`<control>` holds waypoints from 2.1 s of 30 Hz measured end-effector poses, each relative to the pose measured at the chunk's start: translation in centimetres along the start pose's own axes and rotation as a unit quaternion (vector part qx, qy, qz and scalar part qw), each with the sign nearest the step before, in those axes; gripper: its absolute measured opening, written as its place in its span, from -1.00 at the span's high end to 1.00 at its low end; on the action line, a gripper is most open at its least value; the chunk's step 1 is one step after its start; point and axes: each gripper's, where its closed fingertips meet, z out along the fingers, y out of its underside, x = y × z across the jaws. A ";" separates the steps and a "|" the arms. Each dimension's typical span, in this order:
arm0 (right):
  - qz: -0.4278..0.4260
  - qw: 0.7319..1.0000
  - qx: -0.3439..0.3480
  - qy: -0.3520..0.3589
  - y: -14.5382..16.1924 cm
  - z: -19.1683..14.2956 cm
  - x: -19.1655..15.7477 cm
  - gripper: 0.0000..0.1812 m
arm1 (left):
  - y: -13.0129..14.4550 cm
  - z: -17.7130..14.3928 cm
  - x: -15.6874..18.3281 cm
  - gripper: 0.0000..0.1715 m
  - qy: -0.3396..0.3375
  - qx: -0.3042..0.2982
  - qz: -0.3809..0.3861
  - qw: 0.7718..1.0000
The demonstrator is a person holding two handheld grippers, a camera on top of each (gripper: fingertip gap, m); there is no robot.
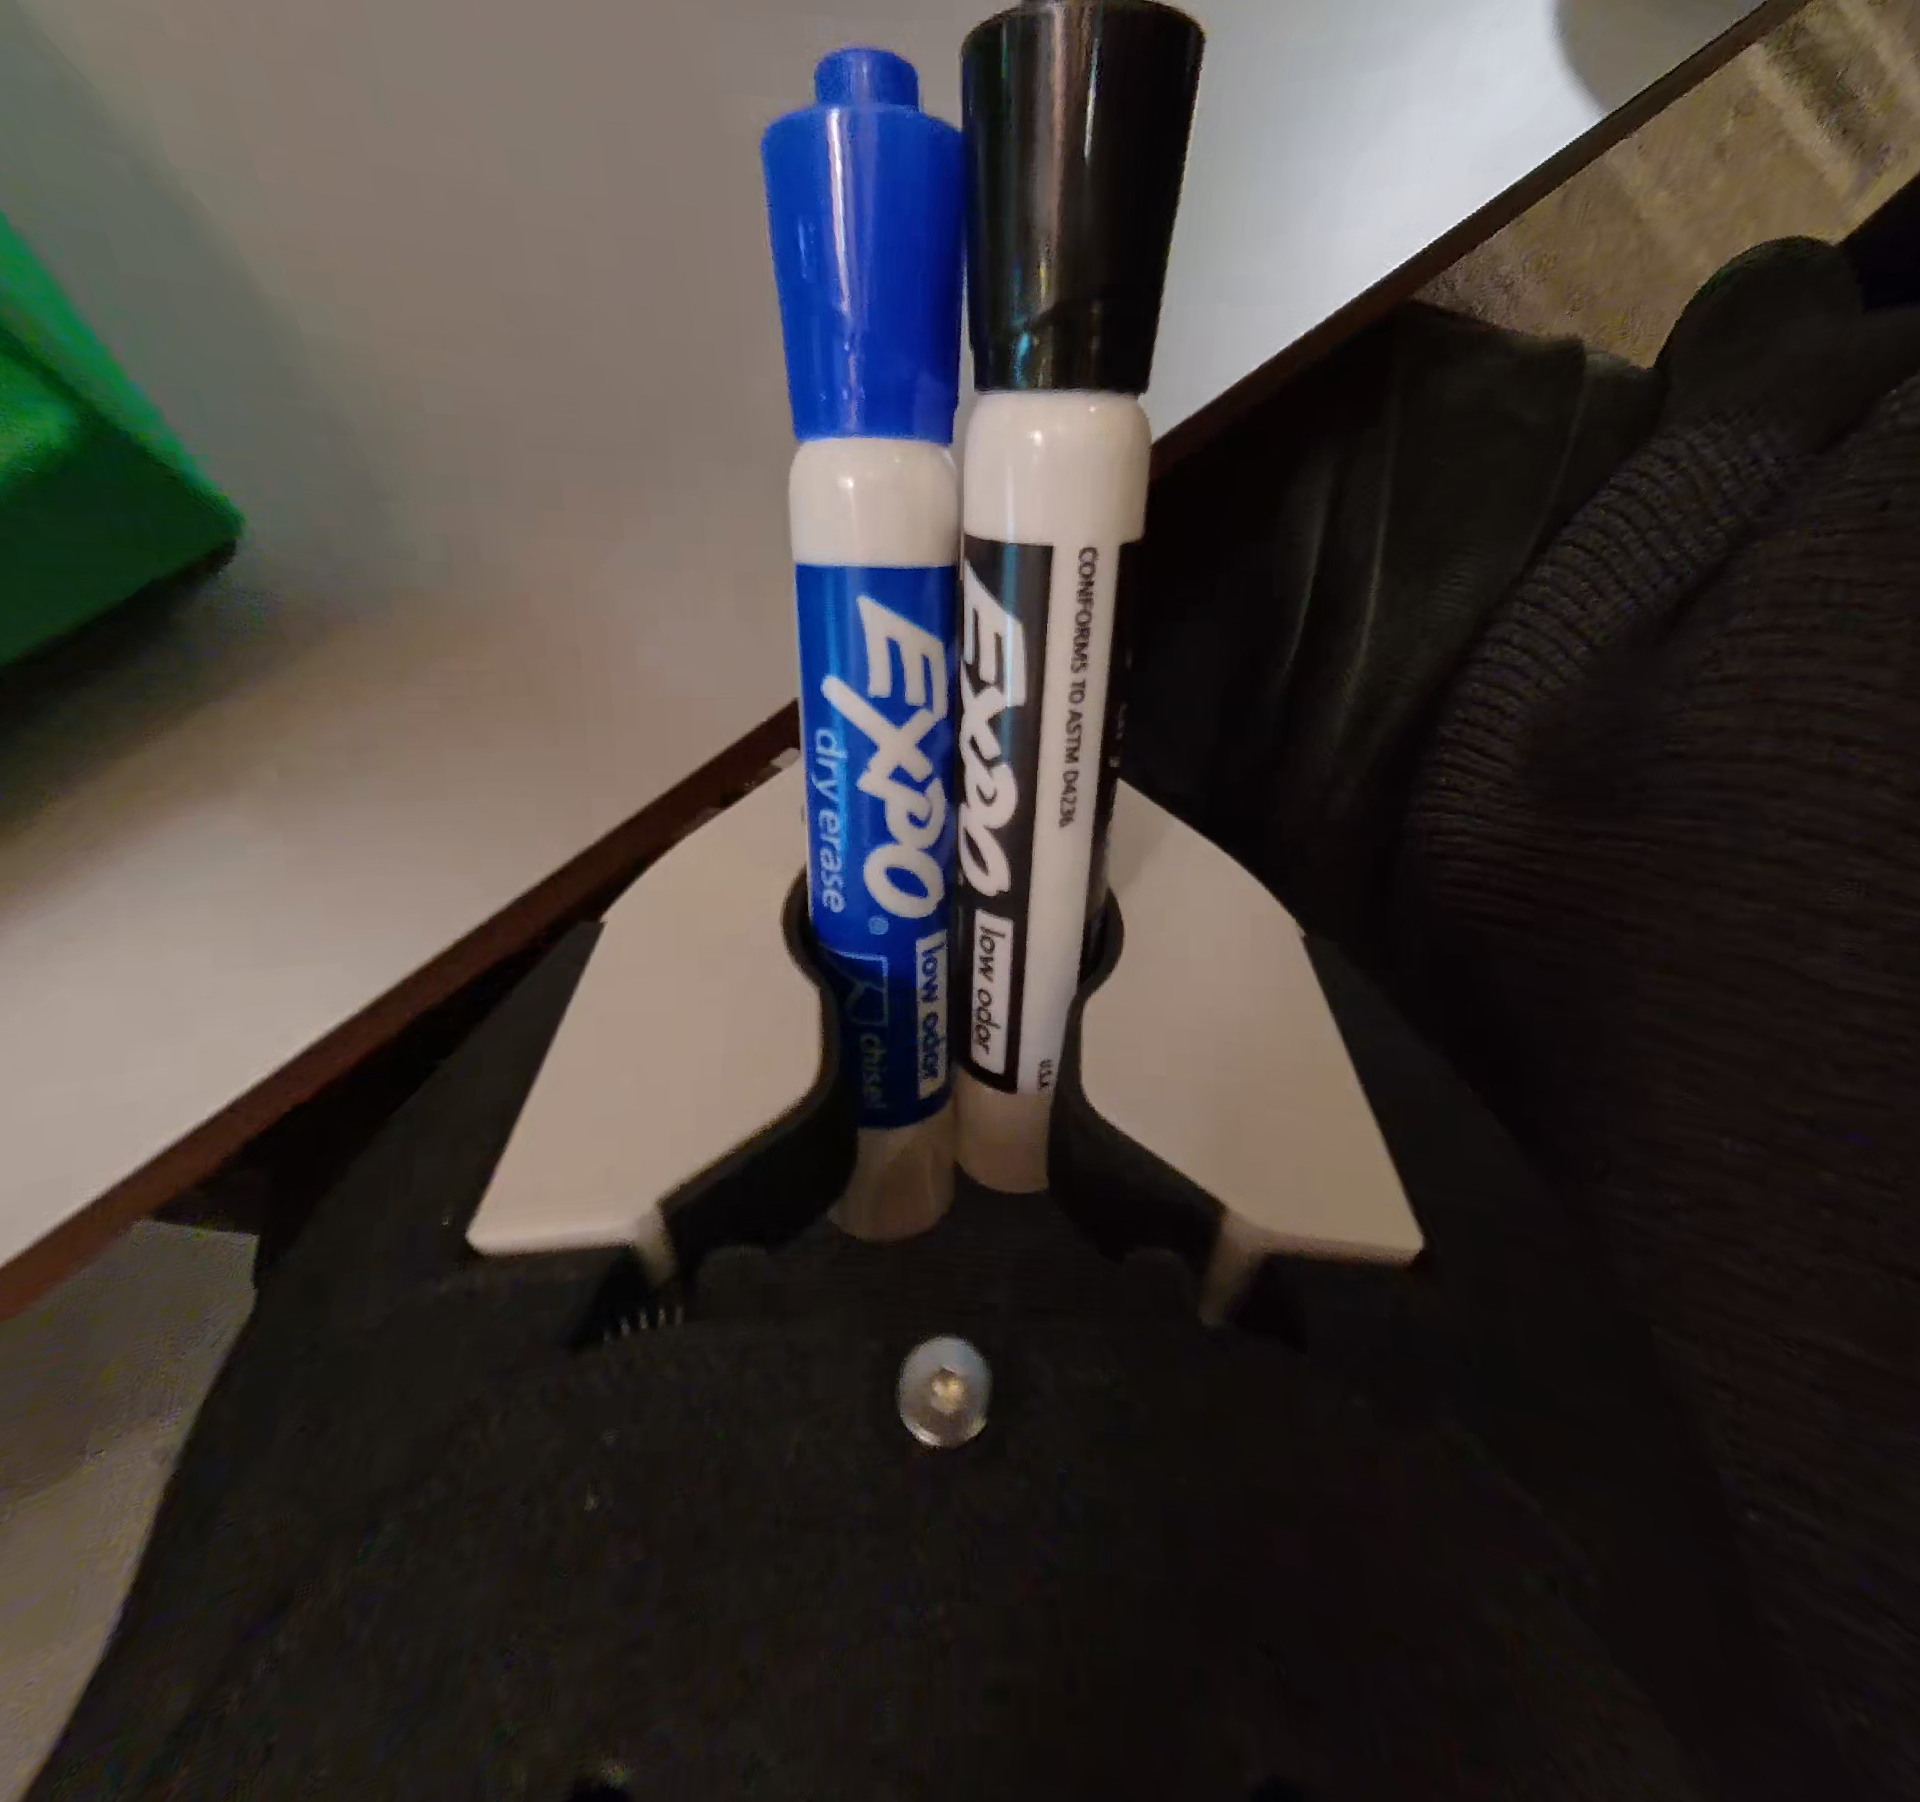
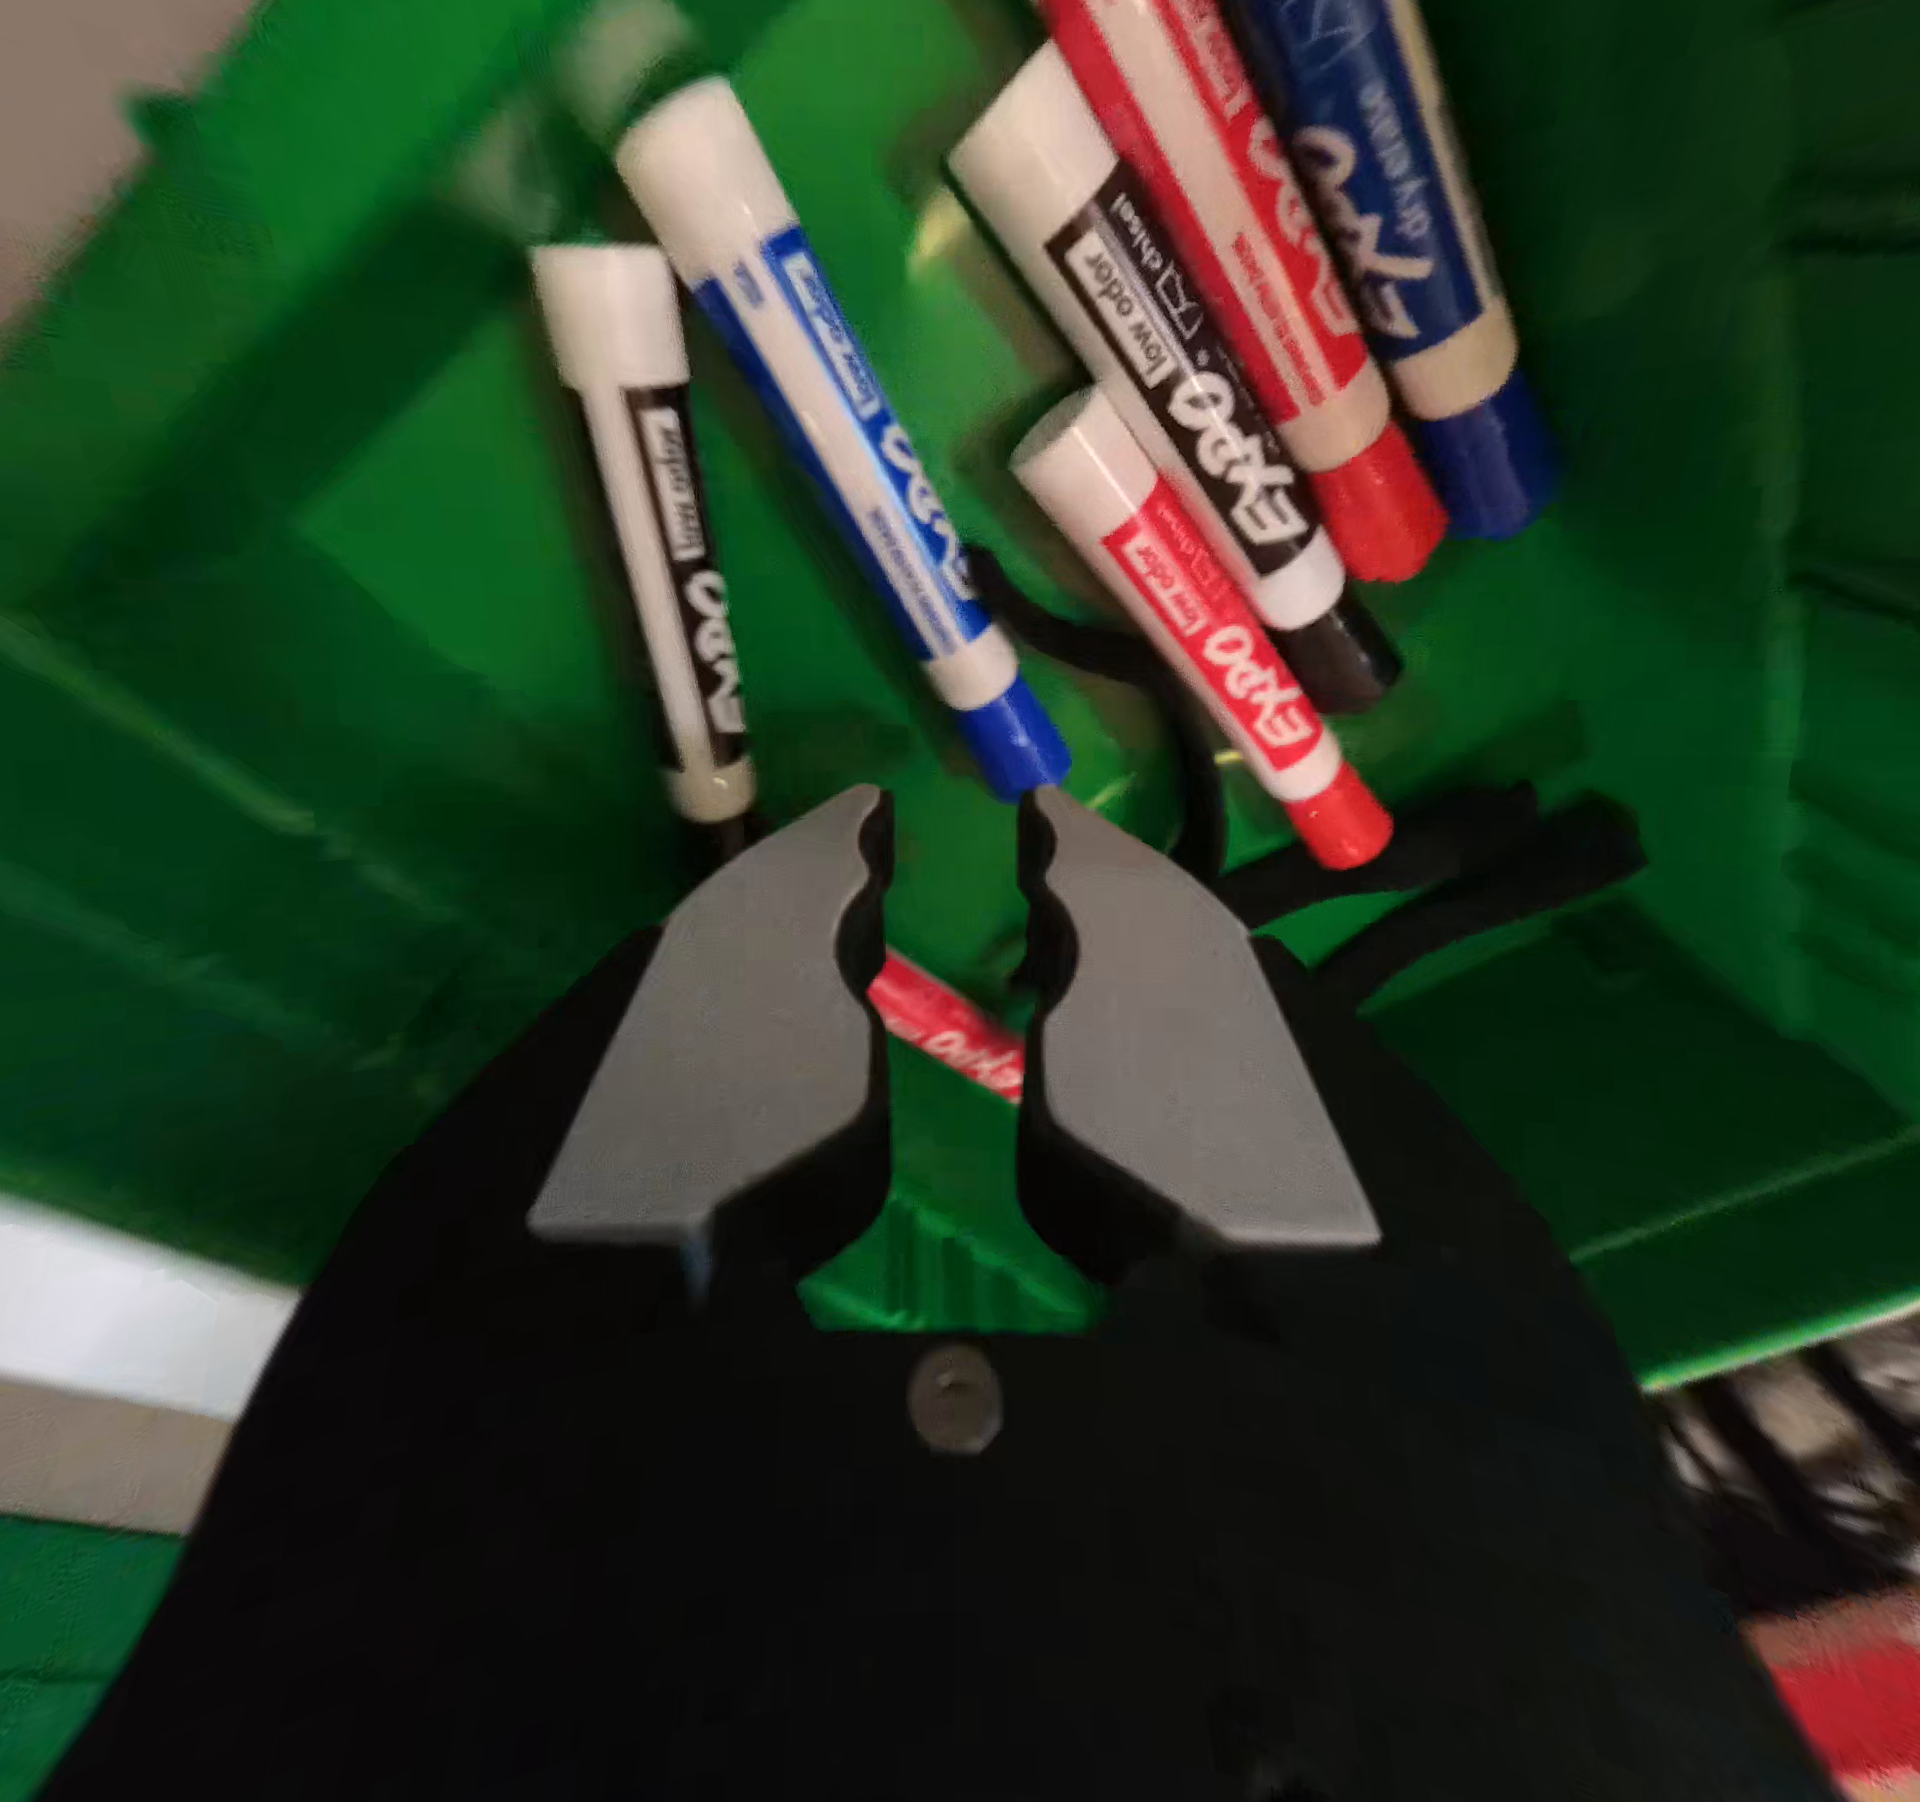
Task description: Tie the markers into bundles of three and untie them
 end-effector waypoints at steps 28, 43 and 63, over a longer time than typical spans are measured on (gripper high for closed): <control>0.356 0.873 0.265 0.202 15.2 -14.3 -25.1 0.81 | -5.4 4.4 0.2 0.48 0.059 -0.094 0.144 0.983; 0.367 0.867 0.244 0.233 8.6 -11.6 -34.9 0.81 | -7.2 7.4 5.1 0.48 0.165 -0.232 0.347 0.893; 0.349 0.897 0.167 0.215 6.0 -8.8 -33.7 0.81 | -6.7 7.3 5.4 0.47 0.183 -0.216 0.403 0.870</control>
